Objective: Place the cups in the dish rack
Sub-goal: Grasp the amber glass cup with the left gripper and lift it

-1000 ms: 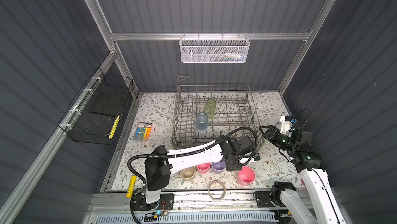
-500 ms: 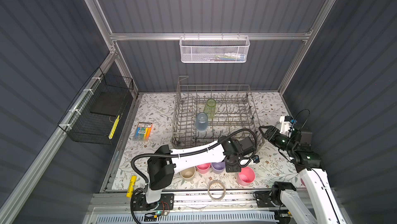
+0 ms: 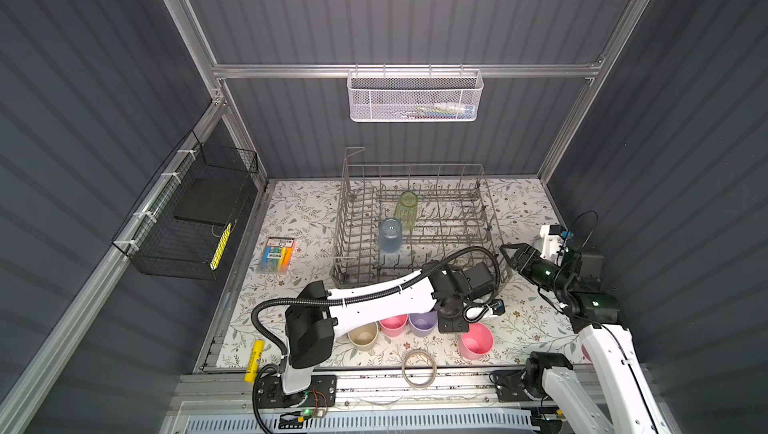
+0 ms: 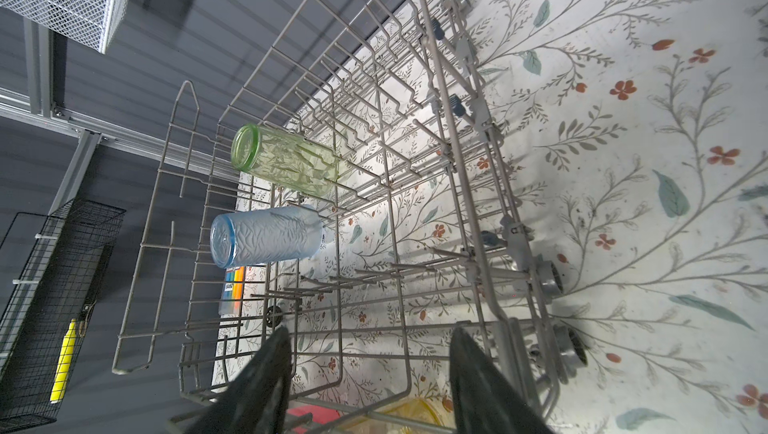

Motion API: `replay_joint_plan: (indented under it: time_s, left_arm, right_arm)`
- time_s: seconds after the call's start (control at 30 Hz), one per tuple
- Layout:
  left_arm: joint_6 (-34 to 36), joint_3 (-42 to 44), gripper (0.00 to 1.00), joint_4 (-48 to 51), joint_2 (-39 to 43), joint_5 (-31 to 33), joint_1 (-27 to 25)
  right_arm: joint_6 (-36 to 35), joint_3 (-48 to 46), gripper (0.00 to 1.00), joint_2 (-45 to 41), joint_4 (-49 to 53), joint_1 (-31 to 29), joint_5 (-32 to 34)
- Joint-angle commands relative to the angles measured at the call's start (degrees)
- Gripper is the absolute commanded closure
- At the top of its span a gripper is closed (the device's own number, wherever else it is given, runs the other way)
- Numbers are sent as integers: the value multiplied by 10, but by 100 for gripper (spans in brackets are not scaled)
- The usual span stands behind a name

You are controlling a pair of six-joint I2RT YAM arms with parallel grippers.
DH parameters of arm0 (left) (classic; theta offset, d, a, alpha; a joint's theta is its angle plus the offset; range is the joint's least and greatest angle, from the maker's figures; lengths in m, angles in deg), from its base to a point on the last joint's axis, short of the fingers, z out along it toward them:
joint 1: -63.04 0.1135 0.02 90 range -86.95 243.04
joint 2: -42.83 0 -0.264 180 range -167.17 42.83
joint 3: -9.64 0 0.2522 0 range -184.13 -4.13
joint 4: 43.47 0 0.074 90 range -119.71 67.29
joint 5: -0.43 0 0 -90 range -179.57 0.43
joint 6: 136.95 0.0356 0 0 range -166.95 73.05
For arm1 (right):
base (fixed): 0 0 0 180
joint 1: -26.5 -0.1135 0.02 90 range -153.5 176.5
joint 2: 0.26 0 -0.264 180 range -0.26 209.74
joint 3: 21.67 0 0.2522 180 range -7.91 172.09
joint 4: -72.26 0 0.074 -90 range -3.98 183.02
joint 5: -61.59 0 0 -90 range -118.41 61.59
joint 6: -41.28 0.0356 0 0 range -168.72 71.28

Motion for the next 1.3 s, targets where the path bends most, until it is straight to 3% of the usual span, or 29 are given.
replay_joint_plan:
  time_s: [0.0, 0.7, 1.07, 1.27]
  left_arm:
    - [9, -28, 99, 26, 8, -4, -4]
    - [5, -75, 100, 41, 85, 24, -7]
    - [6, -56, 100, -44, 173, 1, -7]
    - [-8, 8, 100, -163, 237, 7, -1]
  right_arm:
    - [-3, -8, 39, -1, -12, 2, -8]
    - [2, -15, 39, -15, -12, 3, -10]
    - [12, -7, 39, -25, -31, 4, -43]
    - [19, -8, 39, -69, -71, 4, -65]
